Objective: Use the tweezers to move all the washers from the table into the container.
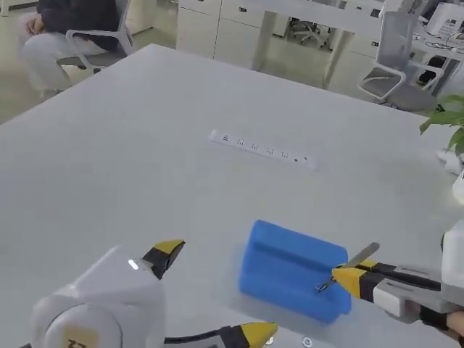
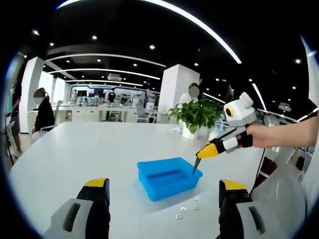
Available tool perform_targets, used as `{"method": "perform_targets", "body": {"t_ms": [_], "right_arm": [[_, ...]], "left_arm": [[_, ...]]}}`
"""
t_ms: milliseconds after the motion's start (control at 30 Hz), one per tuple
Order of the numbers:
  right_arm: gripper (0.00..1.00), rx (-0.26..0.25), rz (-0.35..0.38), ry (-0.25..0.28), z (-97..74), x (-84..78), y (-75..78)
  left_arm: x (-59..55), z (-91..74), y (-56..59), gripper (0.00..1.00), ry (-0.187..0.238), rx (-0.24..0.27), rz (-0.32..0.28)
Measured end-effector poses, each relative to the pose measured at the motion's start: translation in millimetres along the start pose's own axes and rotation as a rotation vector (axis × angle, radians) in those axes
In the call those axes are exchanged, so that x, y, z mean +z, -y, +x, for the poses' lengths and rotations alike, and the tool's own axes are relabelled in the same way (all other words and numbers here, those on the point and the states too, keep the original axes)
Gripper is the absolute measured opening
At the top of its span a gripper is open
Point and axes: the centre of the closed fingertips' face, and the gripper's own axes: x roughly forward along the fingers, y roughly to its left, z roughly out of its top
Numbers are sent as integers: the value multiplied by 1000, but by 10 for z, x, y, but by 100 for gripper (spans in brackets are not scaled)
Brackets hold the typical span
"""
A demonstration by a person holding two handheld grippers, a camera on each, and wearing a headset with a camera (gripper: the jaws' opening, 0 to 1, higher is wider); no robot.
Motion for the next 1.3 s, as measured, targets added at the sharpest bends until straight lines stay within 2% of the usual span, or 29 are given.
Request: {"method": "perform_targets", "body": {"t_ms": [167, 367, 733, 1067, 1300], "right_arm": [[4, 12, 21, -21, 63, -154, -16], [4, 18, 27, -63, 129, -358, -17], [4, 14, 62, -106, 200, -614, 22], [4, 22, 94, -111, 217, -695, -4], [4, 20, 80, -121, 226, -720, -3]], "left_arm": [[13, -17, -54, 92, 14, 18, -35], [-12, -4, -14, 92, -4, 9, -4], [-36, -5, -22, 91, -14, 11, -6], [-59, 7, -13, 90, -26, 6, 1], [-76, 13, 0, 89, -35, -4, -3]]}}
